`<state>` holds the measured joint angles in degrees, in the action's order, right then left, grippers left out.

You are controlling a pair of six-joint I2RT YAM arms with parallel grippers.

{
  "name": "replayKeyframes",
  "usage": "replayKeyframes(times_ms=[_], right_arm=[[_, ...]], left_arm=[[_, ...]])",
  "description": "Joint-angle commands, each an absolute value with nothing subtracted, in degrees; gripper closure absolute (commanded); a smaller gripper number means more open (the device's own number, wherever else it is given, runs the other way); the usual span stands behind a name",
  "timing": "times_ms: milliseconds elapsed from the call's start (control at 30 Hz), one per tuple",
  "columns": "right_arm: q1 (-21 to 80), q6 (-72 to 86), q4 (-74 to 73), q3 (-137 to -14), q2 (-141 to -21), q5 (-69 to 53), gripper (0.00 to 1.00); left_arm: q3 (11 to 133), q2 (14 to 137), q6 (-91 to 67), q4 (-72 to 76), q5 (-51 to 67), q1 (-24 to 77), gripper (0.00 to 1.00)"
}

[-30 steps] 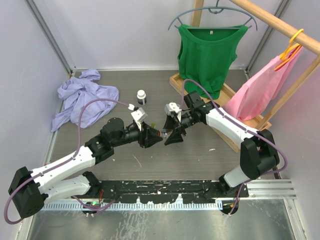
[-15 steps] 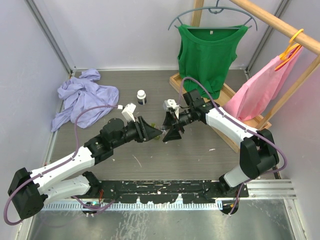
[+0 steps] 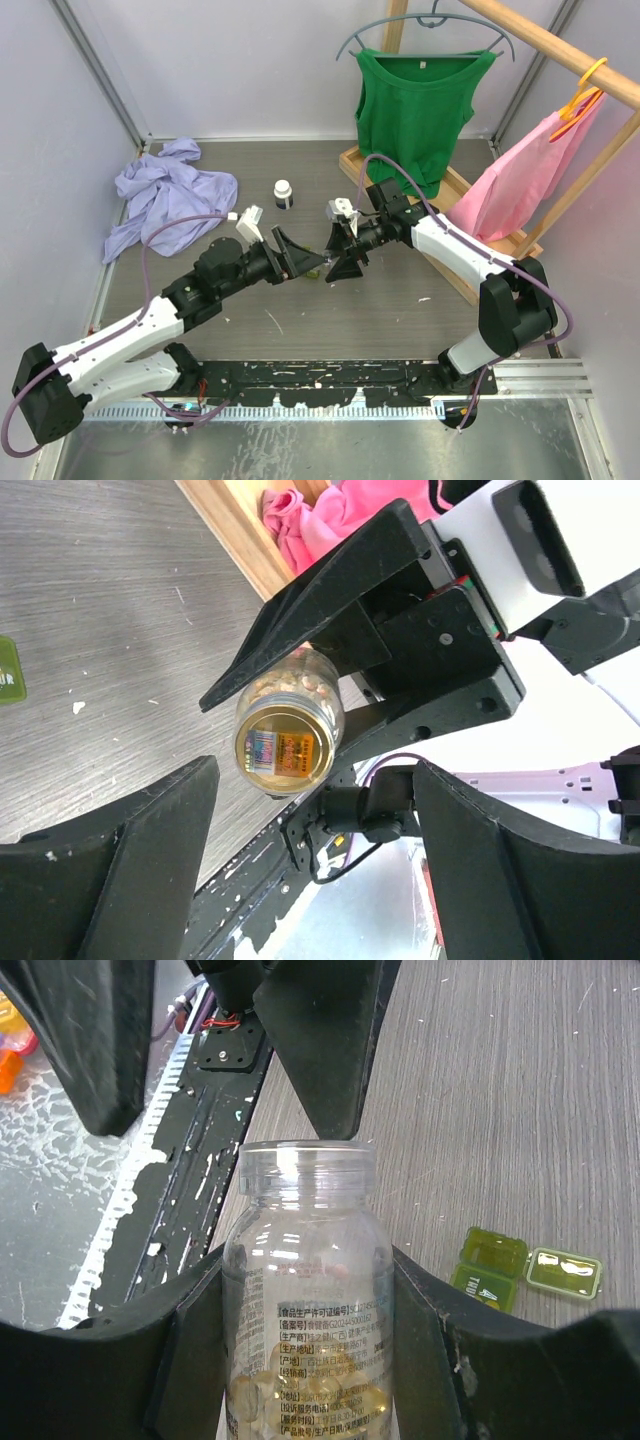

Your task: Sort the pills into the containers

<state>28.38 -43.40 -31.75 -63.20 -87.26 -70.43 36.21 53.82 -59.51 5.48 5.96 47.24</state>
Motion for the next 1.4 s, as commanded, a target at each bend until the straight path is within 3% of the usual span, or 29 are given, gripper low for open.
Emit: replayKeyframes(times_ms=[0,133,200,233,467,633,767,1000,1367], right_arm=[[28.37,-44.71,-30.86,-64.86,-87.09,-71.27,0.99],[28.35,-45.18,-31.13,-64.84,-87.10,-71.41,0.99],[28.30,-45.61,-31.39,-64.84,-87.10,-71.60,0.99],[28.26,-45.80,-31.54,-64.86,-87.10,-71.70,0.99],[28.32,-48.35,-33.46,-65.14,-86.84,-72.30,0.99],[28.37,-49.73,-34.57,-65.30,-86.83,-72.77,0.99],[28.30,-50.17,-35.04,-65.34,-86.75,-72.95,0.99],[28.30,-50.74,-35.50,-65.48,-86.92,-73.02,0.99],[28.30,-51.45,-36.12,-65.56,-86.97,-73.03,0.99]], left_arm=[[37.31,51.48,-59.53,6.51,4.34,47.28,0.19],[36.09,50.34,-57.61,7.02,3.57,47.20,0.13],[34.77,49.61,-55.34,8.64,3.07,47.18,0.02],[33.95,49.32,-53.81,10.07,3.16,47.15,0.01],[28.07,47.56,-38.17,25.62,8.99,46.65,0.02],[28.05,47.46,-16.80,28.15,19.88,46.65,0.02],[24.93,47.25,-0.37,28.97,21.84,46.58,0.02],[25.68,52.24,2.00,36.01,27.43,42.97,0.01],[28.52,59.01,-0.87,39.06,33.54,40.60,0.36]])
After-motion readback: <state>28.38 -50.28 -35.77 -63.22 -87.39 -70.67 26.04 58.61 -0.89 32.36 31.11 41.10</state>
